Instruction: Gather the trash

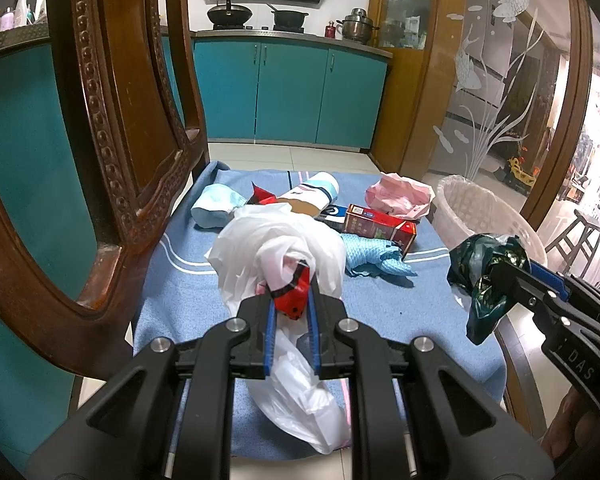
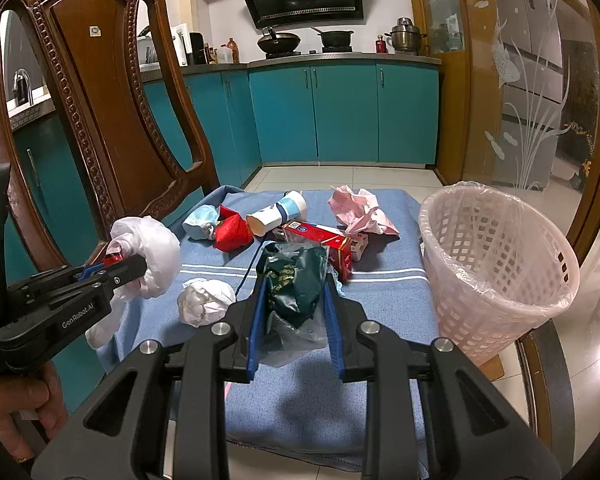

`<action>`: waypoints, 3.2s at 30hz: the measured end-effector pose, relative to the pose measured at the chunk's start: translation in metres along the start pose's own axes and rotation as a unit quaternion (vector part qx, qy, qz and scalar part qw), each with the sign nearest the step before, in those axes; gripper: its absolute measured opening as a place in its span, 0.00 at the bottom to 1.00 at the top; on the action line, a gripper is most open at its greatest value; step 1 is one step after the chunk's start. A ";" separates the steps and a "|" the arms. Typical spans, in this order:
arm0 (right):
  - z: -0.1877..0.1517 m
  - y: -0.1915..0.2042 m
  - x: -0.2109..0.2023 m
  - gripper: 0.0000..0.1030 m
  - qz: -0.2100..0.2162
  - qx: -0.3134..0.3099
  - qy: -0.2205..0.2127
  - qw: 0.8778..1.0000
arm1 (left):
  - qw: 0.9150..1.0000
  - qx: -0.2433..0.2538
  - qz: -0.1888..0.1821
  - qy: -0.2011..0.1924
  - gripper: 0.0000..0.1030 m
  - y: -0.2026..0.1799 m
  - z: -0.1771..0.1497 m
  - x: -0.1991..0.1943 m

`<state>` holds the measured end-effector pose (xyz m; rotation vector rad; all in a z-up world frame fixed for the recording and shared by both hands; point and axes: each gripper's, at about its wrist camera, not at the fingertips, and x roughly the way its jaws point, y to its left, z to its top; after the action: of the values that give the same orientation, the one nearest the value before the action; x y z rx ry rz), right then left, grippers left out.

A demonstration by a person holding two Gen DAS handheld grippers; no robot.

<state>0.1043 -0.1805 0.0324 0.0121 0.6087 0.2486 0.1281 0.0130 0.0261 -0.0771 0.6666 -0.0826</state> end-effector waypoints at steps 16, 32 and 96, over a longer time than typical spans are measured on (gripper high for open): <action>0.043 -0.122 0.009 0.28 -0.128 0.088 -0.069 0.985 | 1.000 -0.002 0.000 0.004 0.15 0.004 -0.002 0.001; 0.050 -0.172 0.020 0.71 -0.159 0.151 -0.078 0.973 | 1.000 0.005 0.009 0.007 0.15 0.004 -0.002 0.002; 0.003 -0.015 0.003 0.93 -0.020 0.032 -0.001 0.999 | 1.000 0.019 0.009 -0.002 0.95 -0.009 -0.009 0.002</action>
<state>0.1121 -0.1937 0.0318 0.0626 0.6141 0.1901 0.1242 0.0037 0.0189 -0.0342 0.6614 -0.0787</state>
